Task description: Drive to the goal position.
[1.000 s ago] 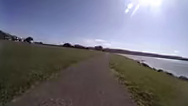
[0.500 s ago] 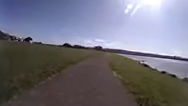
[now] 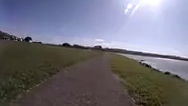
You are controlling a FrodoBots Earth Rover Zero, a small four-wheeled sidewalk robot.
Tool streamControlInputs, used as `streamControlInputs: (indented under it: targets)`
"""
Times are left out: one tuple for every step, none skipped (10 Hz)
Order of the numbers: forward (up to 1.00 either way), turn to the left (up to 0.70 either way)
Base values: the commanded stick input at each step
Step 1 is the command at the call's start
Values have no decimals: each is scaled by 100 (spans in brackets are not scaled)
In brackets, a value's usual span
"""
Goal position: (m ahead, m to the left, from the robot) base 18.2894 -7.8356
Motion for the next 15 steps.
streamControlInputs:
  targets:
    - [70,0]
    - [70,0]
    - [70,0]
    - [70,0]
    - [70,0]
    - [70,0]
    - [70,0]
    - [70,0]
    - [70,0]
    - [70,0]
    - [70,0]
    - [70,0]
    - [70,0]
    - [70,0]
    - [70,0]
